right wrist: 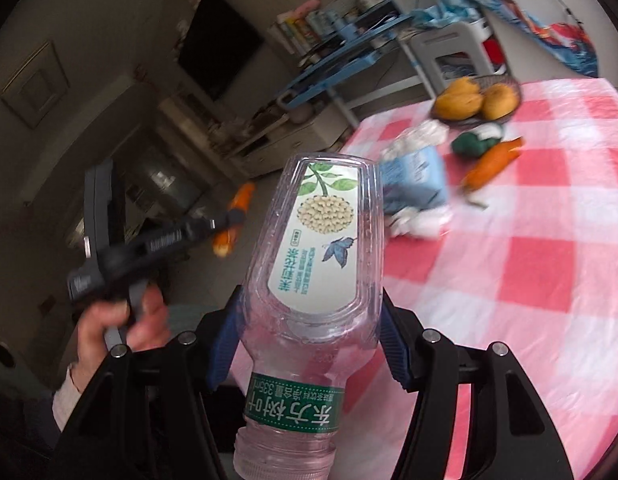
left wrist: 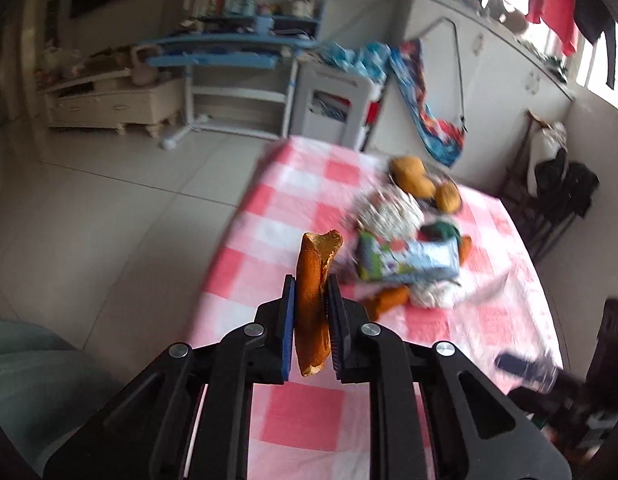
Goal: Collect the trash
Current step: 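Carry bottle and orange peel down to the yellow bin and open both tools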
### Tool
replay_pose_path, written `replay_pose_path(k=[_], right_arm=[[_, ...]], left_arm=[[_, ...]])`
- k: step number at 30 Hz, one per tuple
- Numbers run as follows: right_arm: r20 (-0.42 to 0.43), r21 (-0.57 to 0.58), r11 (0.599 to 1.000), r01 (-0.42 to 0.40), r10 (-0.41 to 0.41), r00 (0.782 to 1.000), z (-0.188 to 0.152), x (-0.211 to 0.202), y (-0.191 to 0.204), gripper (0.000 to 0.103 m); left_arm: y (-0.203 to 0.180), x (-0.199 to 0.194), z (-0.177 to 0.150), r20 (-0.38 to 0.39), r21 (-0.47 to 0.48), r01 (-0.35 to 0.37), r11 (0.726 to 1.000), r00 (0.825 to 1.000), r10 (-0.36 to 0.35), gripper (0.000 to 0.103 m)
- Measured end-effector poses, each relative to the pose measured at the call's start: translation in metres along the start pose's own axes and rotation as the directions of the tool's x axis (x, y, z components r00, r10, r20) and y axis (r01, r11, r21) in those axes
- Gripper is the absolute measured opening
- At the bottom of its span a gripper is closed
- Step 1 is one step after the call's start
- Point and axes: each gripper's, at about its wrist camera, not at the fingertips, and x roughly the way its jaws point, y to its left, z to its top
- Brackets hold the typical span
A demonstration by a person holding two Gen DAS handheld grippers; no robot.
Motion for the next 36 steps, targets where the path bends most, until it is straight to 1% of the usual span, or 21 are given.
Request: replay_pose_path(k=[3, 5, 11, 15, 17, 19, 20, 22, 26, 29, 31, 32, 34, 36], right_arm=[[-0.06, -0.024, 0.999, -0.036, 0.035, 0.998, -0.014, 0.012, 0.016, 0.06], [-0.086, -0.028, 0.998, -0.056, 0.053, 0.995, -0.023, 0.017, 0.024, 0.06], [-0.174, -0.024, 0.996, -0.081, 0.076, 0.982, -0.063, 0.035, 0.049, 0.06], [-0.245, -0.082, 0.994, -0.071, 0.049, 0.968, -0.088, 0.048, 0.072, 0.06], [-0.275, -0.107, 0.992, -0.063, 0.031, 0.961, -0.098, 0.053, 0.079, 0.057], [-0.309, -0.142, 0.989, -0.046, 0.0, 0.951, -0.107, 0.058, 0.086, 0.057], [-0.327, -0.169, 0.985, -0.036, -0.022, 0.945, -0.112, 0.061, 0.091, 0.057], [-0.359, -0.189, 0.982, -0.028, -0.043, 0.932, -0.121, 0.065, 0.096, 0.057], [-0.413, -0.203, 0.979, 0.008, -0.093, 0.906, -0.13, 0.07, 0.097, 0.062], [-0.407, -0.205, 0.978, 0.033, -0.116, 0.906, -0.129, 0.068, 0.098, 0.063], [-0.391, -0.185, 0.982, 0.035, -0.106, 0.914, -0.129, 0.061, 0.097, 0.064], [-0.384, -0.175, 0.984, 0.038, -0.104, 0.917, -0.127, 0.059, 0.097, 0.067], [-0.368, -0.168, 0.984, 0.054, -0.114, 0.923, -0.125, 0.052, 0.096, 0.071], [-0.347, -0.157, 0.985, 0.074, -0.125, 0.93, -0.126, 0.038, 0.093, 0.072]], left_arm=[[0.007, -0.018, 0.001, 0.039, 0.009, -0.019, 1.0, 0.999, 0.018, 0.015], [0.01, -0.028, -0.005, 0.048, 0.016, -0.026, 1.0, 0.999, 0.025, 0.015], [0.011, -0.05, -0.038, 0.02, 0.039, -0.02, 0.999, 1.0, 0.019, 0.015], [0.007, -0.061, -0.057, 0.003, 0.065, -0.015, 0.998, 1.0, 0.014, 0.015], [0.005, -0.065, -0.067, -0.006, 0.081, -0.011, 0.997, 1.0, 0.012, 0.015], [0.002, -0.071, -0.076, -0.015, 0.098, -0.009, 0.995, 1.0, 0.01, 0.015], [0.001, -0.074, -0.081, -0.019, 0.106, -0.008, 0.994, 1.0, 0.01, 0.015], [-0.002, -0.078, -0.091, -0.032, 0.121, -0.004, 0.993, 0.999, 0.008, 0.015], [-0.007, -0.086, -0.109, -0.061, 0.149, 0.004, 0.989, 0.998, 0.005, 0.015], [-0.011, -0.091, -0.12, -0.076, 0.168, 0.006, 0.986, 0.997, 0.007, 0.015], [-0.012, -0.095, -0.129, -0.091, 0.174, 0.01, 0.985, 0.996, 0.006, 0.015], [-0.013, -0.095, -0.132, -0.098, 0.177, 0.011, 0.984, 0.995, 0.007, 0.015], [-0.013, -0.096, -0.137, -0.115, 0.182, 0.013, 0.983, 0.993, 0.008, 0.015], [-0.014, -0.095, -0.143, -0.138, 0.183, 0.019, 0.983, 0.99, 0.007, 0.015]])
